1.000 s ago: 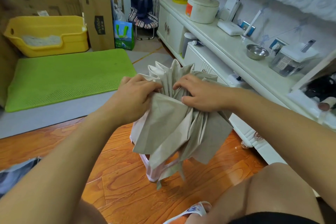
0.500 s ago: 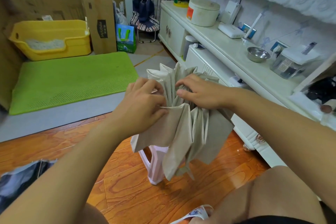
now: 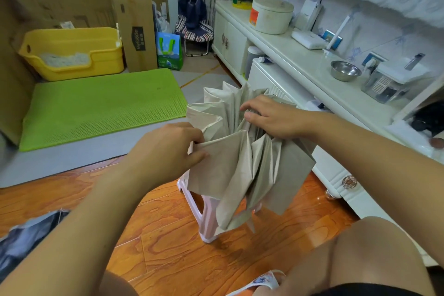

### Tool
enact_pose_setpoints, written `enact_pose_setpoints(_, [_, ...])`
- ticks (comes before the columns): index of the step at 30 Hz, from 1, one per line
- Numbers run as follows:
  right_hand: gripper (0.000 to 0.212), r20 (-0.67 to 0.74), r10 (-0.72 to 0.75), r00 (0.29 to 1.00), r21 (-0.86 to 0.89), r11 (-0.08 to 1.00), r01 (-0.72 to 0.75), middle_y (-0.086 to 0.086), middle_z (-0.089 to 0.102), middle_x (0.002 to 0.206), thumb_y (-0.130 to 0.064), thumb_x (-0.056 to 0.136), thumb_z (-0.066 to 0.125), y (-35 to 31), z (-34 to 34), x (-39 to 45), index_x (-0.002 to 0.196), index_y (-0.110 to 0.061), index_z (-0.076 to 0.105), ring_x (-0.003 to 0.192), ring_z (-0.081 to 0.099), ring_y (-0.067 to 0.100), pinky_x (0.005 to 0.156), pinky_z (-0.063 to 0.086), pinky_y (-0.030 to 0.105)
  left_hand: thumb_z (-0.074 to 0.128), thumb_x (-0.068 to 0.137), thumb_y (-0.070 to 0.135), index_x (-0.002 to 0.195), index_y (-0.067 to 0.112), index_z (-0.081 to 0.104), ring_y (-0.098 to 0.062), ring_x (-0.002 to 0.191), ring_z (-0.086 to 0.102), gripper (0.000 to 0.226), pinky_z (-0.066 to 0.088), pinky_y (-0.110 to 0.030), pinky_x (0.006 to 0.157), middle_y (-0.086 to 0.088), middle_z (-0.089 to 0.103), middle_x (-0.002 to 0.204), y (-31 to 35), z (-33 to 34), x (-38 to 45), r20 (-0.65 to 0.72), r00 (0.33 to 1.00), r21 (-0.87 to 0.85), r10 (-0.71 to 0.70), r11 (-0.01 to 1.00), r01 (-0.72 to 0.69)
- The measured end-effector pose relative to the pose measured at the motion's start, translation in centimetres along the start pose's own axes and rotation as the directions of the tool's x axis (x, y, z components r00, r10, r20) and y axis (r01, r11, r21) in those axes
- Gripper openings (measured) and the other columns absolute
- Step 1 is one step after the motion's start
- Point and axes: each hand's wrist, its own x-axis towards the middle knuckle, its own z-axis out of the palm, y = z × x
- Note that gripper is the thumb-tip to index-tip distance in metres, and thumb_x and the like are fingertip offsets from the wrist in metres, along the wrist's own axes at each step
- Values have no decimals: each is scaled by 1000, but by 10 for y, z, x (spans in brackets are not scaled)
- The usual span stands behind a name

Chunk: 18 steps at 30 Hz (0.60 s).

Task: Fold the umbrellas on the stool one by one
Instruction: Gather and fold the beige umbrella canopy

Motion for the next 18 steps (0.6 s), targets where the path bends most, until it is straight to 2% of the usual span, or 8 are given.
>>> enact_pose_setpoints(4, [41, 3, -6, 1000, -26, 1000, 6, 4, 42, 146, -38, 108, 37, 3, 1, 3, 147, -25, 45, 138, 40, 18, 111, 31, 33, 65, 93, 30, 89, 24, 71, -26, 85, 64, 10, 53, -41, 70, 6, 69, 87, 3, 3, 2, -59, 998, -6, -11, 1000, 11])
enact_pose_setpoints(7, [40, -7, 2, 1000, -30, 1000, -3, 6, 42, 146, -35, 109, 36, 5, 1, 4, 146, -23, 46, 137, 41, 20, 115, 32, 38, 59, 88, 32, 82, 20, 74, -24, 85, 66, 20, 54, -40, 71, 6, 72, 91, 11, 3, 3, -128, 992, -69, -22, 998, 13])
enact_pose_setpoints(9, [40, -22, 12, 1000, -27, 1000, -12, 7, 43, 146, -33, 109, 37, 8, 0, 4, 145, -21, 47, 137, 41, 22, 115, 32, 38, 56, 87, 35, 79, 20, 74, -23, 92, 67, 24, 53, -39, 76, 5, 72, 99, 16, 6, 3, -119, 991, -115, -65, 992, 52])
enact_pose_setpoints(12, [39, -31, 26, 999, -24, 999, -27, 10, 43, 145, -26, 109, 37, 12, -1, 7, 146, -17, 47, 138, 41, 23, 113, 30, 32, 66, 93, 36, 86, 23, 77, -24, 87, 65, 19, 52, -38, 75, 3, 74, 87, 22, 11, 1, -97, 968, -163, -230, 963, 213])
enact_pose_setpoints(14, [38, -34, 30, 999, -22, 999, -31, 10, 43, 145, -22, 109, 37, 14, -1, 8, 145, -17, 47, 138, 41, 22, 113, 29, 31, 69, 92, 33, 87, 22, 77, -27, 84, 66, 14, 53, -40, 72, -1, 73, 79, 25, 11, 0, -136, 956, -165, -259, 958, 236])
enact_pose_setpoints(16, [38, -36, 29, 999, -28, 999, -30, 9, 45, 143, -19, 108, 38, 16, -1, 9, 144, -18, 49, 137, 41, 22, 113, 30, 32, 70, 92, 29, 89, 20, 75, -30, 85, 67, 11, 52, -42, 73, -4, 74, 81, 27, 9, 0, -182, 946, -165, -268, 957, 240])
enact_pose_setpoints(18, [37, -33, 25, 999, -37, 999, -27, 8, 46, 141, -18, 108, 38, 16, 0, 10, 143, -19, 50, 134, 43, 22, 114, 32, 35, 69, 91, 23, 100, 21, 70, -30, 87, 67, 9, 52, -41, 74, -1, 75, 85, 26, 6, 0, -203, 932, -203, -299, 944, 259])
